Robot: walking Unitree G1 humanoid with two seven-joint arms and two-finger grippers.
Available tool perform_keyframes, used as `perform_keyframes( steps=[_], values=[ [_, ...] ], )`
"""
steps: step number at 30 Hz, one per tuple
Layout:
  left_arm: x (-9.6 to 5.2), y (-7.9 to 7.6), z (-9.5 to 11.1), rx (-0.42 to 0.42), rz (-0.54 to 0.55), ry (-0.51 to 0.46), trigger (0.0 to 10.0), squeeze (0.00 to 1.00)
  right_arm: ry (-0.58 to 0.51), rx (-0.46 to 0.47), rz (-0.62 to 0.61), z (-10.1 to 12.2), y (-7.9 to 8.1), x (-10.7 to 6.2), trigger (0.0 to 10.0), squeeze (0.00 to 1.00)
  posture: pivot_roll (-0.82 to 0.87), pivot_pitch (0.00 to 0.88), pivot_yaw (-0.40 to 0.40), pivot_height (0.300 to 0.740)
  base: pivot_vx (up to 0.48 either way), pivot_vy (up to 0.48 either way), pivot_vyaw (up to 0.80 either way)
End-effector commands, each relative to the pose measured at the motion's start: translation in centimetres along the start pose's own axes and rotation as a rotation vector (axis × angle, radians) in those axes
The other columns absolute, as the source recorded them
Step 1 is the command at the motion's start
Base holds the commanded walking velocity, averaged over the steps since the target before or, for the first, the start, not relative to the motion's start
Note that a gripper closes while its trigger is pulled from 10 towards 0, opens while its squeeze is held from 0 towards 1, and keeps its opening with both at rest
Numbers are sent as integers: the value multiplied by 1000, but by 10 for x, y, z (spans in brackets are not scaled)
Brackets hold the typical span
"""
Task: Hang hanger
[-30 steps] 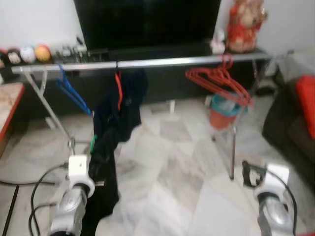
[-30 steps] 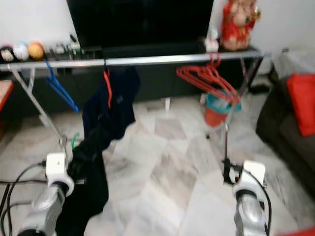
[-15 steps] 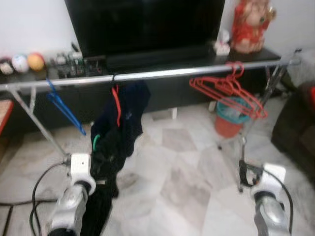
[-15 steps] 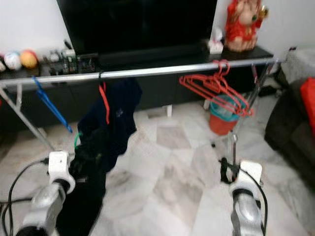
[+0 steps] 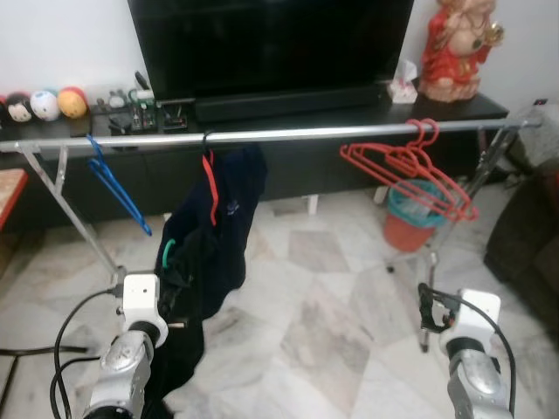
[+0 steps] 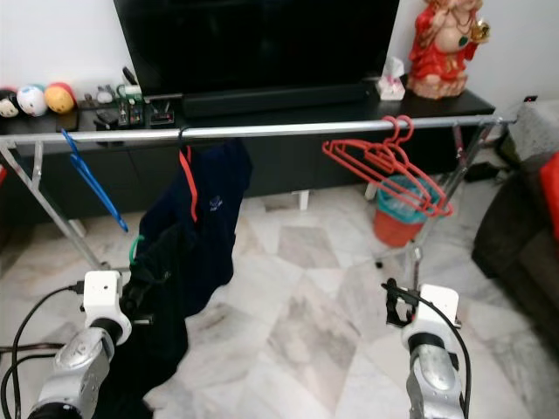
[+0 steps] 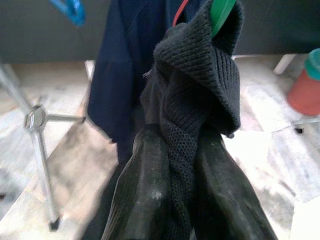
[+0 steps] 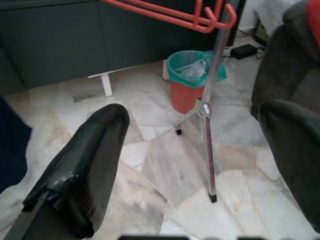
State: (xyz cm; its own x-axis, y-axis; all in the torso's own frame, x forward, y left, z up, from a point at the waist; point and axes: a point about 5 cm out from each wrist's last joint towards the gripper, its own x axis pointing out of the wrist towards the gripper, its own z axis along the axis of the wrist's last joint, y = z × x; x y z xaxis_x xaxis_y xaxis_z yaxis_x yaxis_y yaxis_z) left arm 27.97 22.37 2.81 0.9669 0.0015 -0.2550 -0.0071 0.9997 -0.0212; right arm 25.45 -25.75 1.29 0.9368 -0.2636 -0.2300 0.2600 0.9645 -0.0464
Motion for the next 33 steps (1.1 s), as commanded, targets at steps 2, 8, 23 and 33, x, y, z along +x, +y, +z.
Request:
perform_keyframes(
  steps=[2,8,23,33],
  values=[
    [4,-2,8,21,-9,-33,10000,0,-3,-5,7,3,0,2,10000,0,-53,0,20,740,0,-420,800],
    [5,0,10,18,9,-39,10000,0,-3,13,-8,3,-3,2,10000,0,-48,0,18,740,0,-421,404],
    [3,0,8,-3,50,-46,10000,0,-14,9,20,8,-3,4,10000,0,-41,0,-5,740,0,-420,213],
    [1,5,8,-18,86,-52,10000,0,-14,17,45,8,-4,4,10000,0,-35,0,-12,740,0,-418,484]
  ],
)
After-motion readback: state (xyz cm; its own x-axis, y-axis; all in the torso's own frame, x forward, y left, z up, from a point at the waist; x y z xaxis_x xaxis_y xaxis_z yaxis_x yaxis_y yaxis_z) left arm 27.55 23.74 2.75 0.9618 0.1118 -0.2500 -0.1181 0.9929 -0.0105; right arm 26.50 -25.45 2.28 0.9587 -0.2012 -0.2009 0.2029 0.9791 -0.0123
